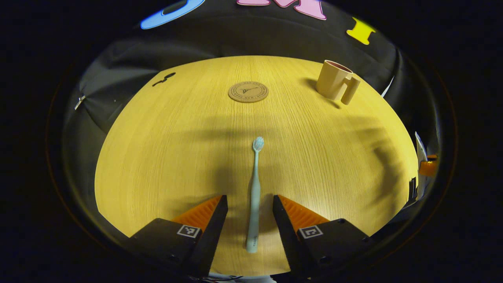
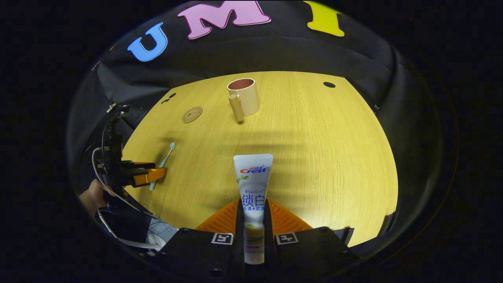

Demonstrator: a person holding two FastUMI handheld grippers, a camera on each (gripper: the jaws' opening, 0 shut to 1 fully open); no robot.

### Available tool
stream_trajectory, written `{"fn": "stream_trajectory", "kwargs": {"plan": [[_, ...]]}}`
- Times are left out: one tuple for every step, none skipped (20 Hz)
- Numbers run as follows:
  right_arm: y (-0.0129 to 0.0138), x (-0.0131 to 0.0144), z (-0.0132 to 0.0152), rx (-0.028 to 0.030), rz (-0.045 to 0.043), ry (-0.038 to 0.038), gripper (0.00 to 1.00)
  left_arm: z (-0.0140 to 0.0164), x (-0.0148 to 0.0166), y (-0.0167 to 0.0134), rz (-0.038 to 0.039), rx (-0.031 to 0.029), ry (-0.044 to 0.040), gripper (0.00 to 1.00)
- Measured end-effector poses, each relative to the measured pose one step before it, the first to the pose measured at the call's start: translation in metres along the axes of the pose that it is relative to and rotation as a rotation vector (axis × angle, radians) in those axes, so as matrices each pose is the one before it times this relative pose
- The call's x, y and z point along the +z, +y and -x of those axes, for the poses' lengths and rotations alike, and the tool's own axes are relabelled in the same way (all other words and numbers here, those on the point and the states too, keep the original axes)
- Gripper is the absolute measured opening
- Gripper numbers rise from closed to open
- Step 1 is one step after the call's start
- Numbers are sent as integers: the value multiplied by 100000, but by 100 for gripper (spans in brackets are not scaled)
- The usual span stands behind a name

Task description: Put the toothbrush and toothpaste on the desktop into the cup, then pick up the cup and place it on the coaster on the desktop.

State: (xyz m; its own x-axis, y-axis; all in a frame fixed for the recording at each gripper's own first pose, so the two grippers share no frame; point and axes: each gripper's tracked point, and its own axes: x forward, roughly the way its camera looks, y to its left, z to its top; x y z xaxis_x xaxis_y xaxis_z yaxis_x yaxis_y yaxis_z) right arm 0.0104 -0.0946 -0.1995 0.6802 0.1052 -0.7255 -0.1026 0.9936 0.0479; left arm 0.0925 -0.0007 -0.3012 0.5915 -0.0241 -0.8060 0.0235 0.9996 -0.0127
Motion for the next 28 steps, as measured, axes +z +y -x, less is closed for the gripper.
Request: {"fn": "stream_trajectory", "kwargs": {"plan": [[53, -20, -66, 656, -43, 265, 24, -87, -57, -199, -886, -949, 3697, 76], [145, -98, 37, 1092, -57, 197, 24, 35, -65, -204, -1583, -702, 3258, 70], [297, 2, -71, 1576, 293, 248, 24, -59, 64, -120, -1982, -933, 3148, 64], [106, -151, -442, 1208, 1338, 291, 24, -27, 114, -54, -1329, -415, 2830, 44], [-207, -280, -525, 254, 1829, 1170, 24, -89, -70, 103, 68, -17, 3262, 36], [-37, -357, -362, 884, 1458, 1419, 24, -20, 31, -42, 397, 107, 2992, 34], [124, -141, -329, 1375, 452, 1071, 24, 62, -3, 89, 652, 480, 2536, 33], [126, -139, -272, 1053, 259, 1127, 24, 14, 86, -80, 1391, 179, 2200, 20], [-19, -28, -236, 643, 637, 589, 24, -1, -30, -75, 205, 182, 2127, 18], [-3, 102, -134, 181, 722, 246, 24, -33, 65, -19, -1171, 26, 1089, 15], [-29, 165, -169, -27, 396, -96, 24, 68, 39, -56, -1690, -158, 603, 15], [5, 207, -221, -450, -113, -574, 24, 17, 73, -26, -1596, -518, -219, 13], [-19, 234, -43, -1096, -551, -105, 24, 29, 15, -119, -603, -778, -266, 11], [76, 201, 68, -773, -1217, -251, 24, -4, -125, -94, -447, -907, -265, 7], [314, 546, 22, -230, -1485, -1386, 24, 19, 67, 46, -382, -119, -1487, 7], [231, 503, -22, -275, -783, -826, 24, 10, 29, -3, 482, -60, -1108, 7], [85, 481, 15, -580, 163, -596, 24, -24, 55, 1, 859, -59, -1578, 7], [-120, 762, 58, -958, 287, -1339, 24, 84, -40, -133, 1030, -420, -1596, 7], [-48, 962, 100, -609, 172, -1602, 24, 168, 22, -91, 768, -324, -1856, 7], [70, 1093, 72, -188, 112, -1803, 24, 254, 141, -119, 520, -246, -2841, 7], [28, 1291, 108, -110, 302, -2243, 24, 286, 244, -137, 891, -239, -2886, 7], [-28, 1215, 191, -79, 324, -2619, 24, 451, 154, -318, 1535, -962, -2933, 7], [97, 1519, 2, 154, 456, -2984, 24, 525, 206, -420, 1850, -1190, -2821, 7], [22, 1626, 30, 213, 532, -3142, 24, 488, 265, -385, 1901, -1500, -3155, 6], [39, 1641, -162, 152, 634, -3185, 24, 560, 386, -449, 1648, -1275, -2969, 6], [111, 1682, -228, 408, 728, -3274, 24, 506, 236, -308, 1076, -902, -2482, 7], [198, 1620, -213, 836, 746, -3320, 24, 487, 349, -128, 314, -1, -2153, 7], [349, 1624, -315, 793, 1896, -3666, 24, 288, 275, -163, -214, -120, -2000, 6]]}}
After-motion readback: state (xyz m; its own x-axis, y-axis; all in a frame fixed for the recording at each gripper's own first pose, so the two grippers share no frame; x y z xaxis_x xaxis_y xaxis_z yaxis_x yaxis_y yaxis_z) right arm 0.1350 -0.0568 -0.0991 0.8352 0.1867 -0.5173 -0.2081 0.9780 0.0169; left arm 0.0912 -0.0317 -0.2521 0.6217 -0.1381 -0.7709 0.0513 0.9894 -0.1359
